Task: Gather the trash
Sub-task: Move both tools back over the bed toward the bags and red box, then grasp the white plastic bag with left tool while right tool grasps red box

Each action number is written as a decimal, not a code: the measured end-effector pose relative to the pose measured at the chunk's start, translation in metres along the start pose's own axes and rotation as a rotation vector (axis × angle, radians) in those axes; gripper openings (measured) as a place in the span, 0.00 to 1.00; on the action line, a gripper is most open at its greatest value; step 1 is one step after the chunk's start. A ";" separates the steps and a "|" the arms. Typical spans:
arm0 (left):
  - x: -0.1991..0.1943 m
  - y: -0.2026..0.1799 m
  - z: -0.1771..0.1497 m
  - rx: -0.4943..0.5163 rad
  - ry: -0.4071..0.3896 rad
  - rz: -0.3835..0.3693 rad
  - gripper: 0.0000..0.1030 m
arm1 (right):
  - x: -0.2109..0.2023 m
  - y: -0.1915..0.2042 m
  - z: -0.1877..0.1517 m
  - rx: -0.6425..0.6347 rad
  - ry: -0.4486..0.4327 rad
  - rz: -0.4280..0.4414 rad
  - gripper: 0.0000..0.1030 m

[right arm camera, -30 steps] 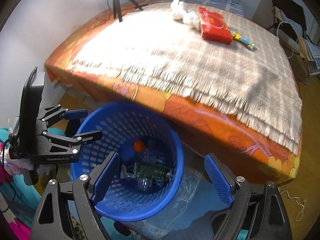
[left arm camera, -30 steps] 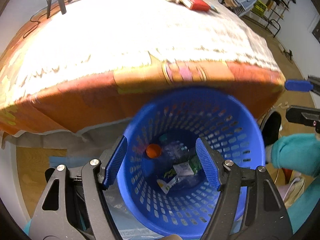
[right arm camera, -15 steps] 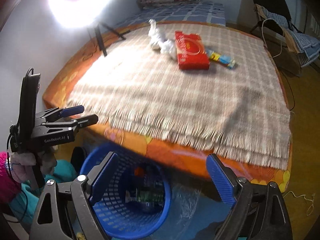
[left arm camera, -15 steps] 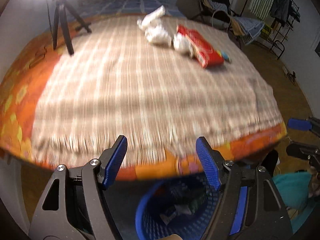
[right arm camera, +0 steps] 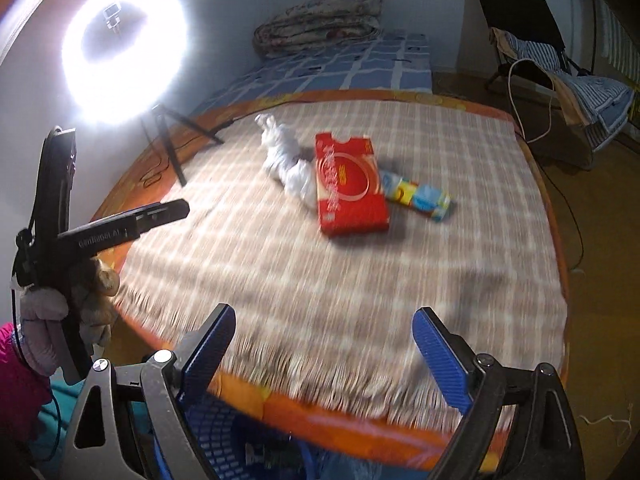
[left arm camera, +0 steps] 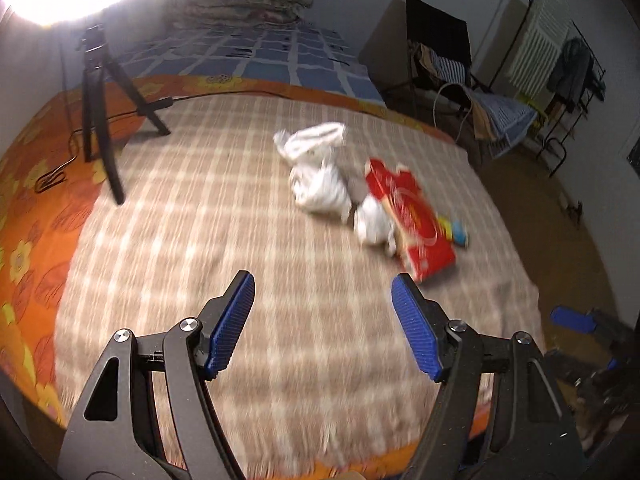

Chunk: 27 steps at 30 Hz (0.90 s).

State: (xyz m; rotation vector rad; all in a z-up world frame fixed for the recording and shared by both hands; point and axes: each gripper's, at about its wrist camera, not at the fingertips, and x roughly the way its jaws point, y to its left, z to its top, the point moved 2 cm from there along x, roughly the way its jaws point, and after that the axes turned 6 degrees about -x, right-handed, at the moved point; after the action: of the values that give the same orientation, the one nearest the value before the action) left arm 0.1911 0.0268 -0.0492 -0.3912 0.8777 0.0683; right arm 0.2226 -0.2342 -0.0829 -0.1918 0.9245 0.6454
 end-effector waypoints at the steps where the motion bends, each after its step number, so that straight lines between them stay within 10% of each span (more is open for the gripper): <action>1: 0.005 0.001 0.006 -0.016 0.000 -0.007 0.71 | 0.003 -0.001 0.003 0.000 -0.006 0.000 0.89; 27: 0.120 0.009 0.064 -0.154 0.041 -0.072 0.71 | 0.129 -0.001 0.070 -0.197 0.069 -0.079 0.90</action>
State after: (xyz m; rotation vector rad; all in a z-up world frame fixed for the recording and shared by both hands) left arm 0.3136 0.0459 -0.1068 -0.5691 0.9004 0.0623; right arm 0.3266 -0.1490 -0.1429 -0.4261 0.9145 0.6596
